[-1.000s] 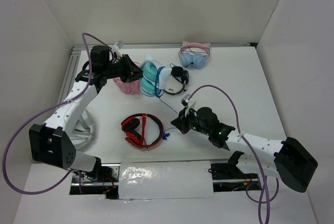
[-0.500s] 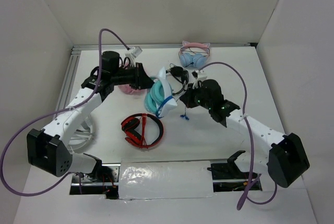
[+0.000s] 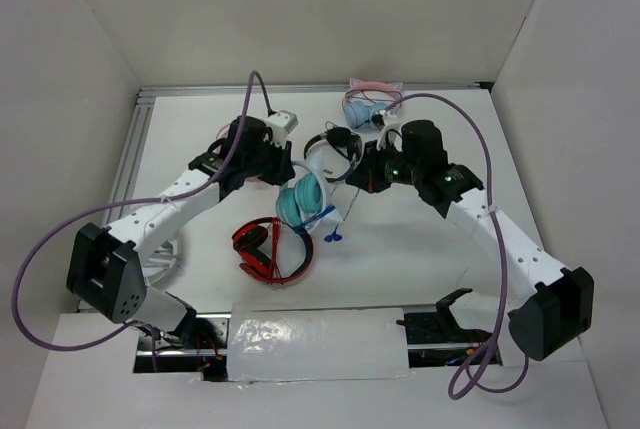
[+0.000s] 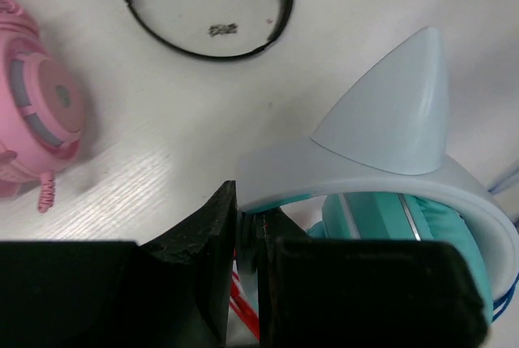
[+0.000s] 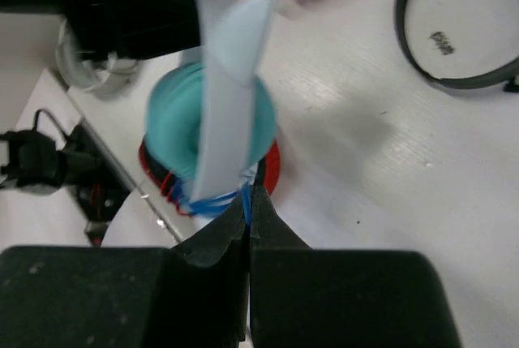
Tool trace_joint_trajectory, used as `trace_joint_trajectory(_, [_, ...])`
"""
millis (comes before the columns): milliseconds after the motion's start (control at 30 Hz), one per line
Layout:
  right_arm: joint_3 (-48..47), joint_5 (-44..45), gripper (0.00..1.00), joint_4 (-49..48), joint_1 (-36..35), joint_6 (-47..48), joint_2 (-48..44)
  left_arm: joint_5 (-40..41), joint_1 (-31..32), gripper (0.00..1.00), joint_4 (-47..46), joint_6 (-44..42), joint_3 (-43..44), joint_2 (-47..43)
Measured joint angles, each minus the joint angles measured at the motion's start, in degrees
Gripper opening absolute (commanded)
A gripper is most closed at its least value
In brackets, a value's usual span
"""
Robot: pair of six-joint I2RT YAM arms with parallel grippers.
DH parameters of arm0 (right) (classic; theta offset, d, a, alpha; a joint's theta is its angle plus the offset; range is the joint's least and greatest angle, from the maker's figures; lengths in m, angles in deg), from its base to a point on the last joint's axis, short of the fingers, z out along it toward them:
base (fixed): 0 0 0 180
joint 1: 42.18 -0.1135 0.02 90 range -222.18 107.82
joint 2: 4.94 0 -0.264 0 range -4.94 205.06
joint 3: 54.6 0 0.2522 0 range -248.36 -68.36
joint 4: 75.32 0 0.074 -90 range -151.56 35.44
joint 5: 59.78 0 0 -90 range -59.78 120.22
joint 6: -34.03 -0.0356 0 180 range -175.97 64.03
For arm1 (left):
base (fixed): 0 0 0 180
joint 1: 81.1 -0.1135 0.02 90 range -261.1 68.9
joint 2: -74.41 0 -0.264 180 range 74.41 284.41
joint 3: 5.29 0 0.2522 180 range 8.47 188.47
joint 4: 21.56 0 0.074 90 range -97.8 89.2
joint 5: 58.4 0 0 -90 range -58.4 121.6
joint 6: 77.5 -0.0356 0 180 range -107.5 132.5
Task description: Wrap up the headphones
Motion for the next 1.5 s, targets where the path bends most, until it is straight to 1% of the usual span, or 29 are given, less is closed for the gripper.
trace_joint_trajectory(67, [-0.79,-3.78,0.02,1.03,0.79,0.76,0.20,3.96,1.07,0.00,0.02,-1.16,0.02,1.44])
trace_joint_trajectory(167, [-1.01,-10.78,0.03,2.14,1.44,2.19,1.25,9.57,2.12,0.00,1.84,-0.59,1.38,4.59])
trace_joint_trajectory(300, [-1.01,-19.93,0.03,2.51,0.85,3.67,3.39,15.69,2.67,0.00,6.14,4.13,6.86,10.25])
trace_joint_trajectory(400, [-1.03,-22.45,0.03,2.64,-1.53,4.35,4.37,18.86,2.67,0.00,8.63,9.31,11.23,13.20])
trace_joint_trajectory(500, [-1.14,-21.53,0.06,2.91,-4.74,4.66,4.55,20.94,2.67,0.00,11.34,14.75,14.58,14.60])
trace_joint_trajectory(600, [-1.33,-18.36,0.09,3.02,-8.52,4.70,5.14,21.49,2.69,0.00,13.88,20.06,17.22,15.21])
trace_joint_trajectory(733, [-2.14,-9.66,0.08,2.49,-13.79,3.43,8.15,20.61,2.73,0.00,15.13,26.43,18.23,15.19])
trace_joint_trajectory(833, [-1.81,2.32,0.08,1.55,-18.29,1.36,10.75,18.73,2.38,0.00,15.63,30.62,18.18,15.15])
trace_joint_trajectory(967, [3.26,16.96,0.10,-4.63,-21.90,-0.50,11.45,13.27,0.44,0.00,15.02,34.80,16.28,13.00])
trace_joint_trajectory(1033, [7.34,21.62,0.12,-9.70,-22.86,-0.48,11.43,9.20,-0.98,0.00,12.83,36.17,14.10,10.58])
trace_joint_trajectory(1067, [9.73,23.82,0.12,-12.83,-23.30,-0.44,11.15,8.87,-1.75,0.00,12.63,36.41,12.57,8.85])
trace_joint_trajectory(1167, [19.43,31.82,0.15,-26.56,-26.08,1.38,9.07,4.20,-4.09,0.00,8.61,36.74,9.11,5.01])
trace_joint_trajectory(1233, [24.94,35.58,0.16,-34.99,-27.67,2.80,8.46,2.10,-4.55,0.00,7.34,36.52,7.45,2.89])
trace_joint_trajectory(1333, [29.83,38.58,0.15,-44.78,-28.00,4.15,7.93,0.00,-4.33,0.00,6.88,36.50,6.91,1.73])
trace_joint_trajectory(1500, [35.08,40.87,0.16,-57.64,-28.15,3.89,5.22,-3.48,-4.81,0.00,4.98,36.59,6.51,0.28])
